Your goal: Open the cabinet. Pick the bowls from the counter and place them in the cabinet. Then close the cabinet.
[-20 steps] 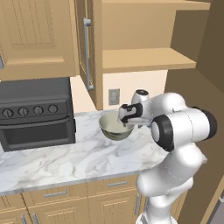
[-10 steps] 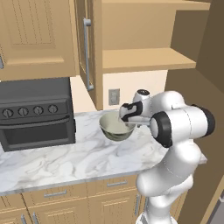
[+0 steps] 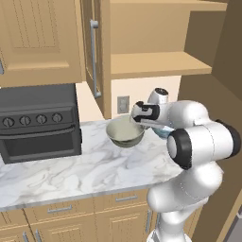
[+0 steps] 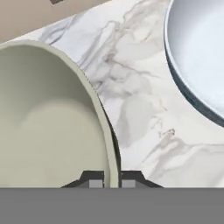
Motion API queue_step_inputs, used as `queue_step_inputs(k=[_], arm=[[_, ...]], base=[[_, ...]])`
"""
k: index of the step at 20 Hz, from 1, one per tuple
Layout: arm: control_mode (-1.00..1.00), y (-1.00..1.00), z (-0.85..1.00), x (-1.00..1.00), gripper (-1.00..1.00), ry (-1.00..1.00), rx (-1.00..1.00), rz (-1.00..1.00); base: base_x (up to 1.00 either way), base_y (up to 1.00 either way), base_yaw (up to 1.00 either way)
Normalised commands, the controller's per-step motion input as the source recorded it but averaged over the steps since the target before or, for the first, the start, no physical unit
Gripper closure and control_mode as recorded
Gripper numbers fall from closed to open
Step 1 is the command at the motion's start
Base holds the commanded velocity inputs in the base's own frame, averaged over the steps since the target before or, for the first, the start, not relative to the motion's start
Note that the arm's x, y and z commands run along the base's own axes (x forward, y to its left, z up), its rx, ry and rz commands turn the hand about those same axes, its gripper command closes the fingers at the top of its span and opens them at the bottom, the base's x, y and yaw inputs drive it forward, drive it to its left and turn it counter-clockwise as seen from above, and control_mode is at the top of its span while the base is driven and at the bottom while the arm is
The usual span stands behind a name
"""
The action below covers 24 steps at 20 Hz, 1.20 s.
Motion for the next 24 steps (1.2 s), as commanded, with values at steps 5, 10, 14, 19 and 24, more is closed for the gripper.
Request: queue_step_inputs(k=[5,10,14,19,24], arm=[[-1.00,0.00,1.00,-0.57,1.00,-0.09,0.10,-0.03],[-1.00,0.00,1.00,-0.89,1.00,0.02,0.05,-0.01],[-1.00,-0.02,1.00,-1.00,1.00,0.01,0.01,-0.02],[-1.00,-0.13,1.00,-0.94,1.00,0.00,0.11,-0.14],[-1.00,-0.24,1.00,-0.88,1.00,-0.03,0.24,-0.24]], base=[[0.00,0.00,0.00],[0.00,0.00,0.00],[0.00,0.00,0.00],[0.00,0.00,0.00],[0.00,0.00,0.00]])
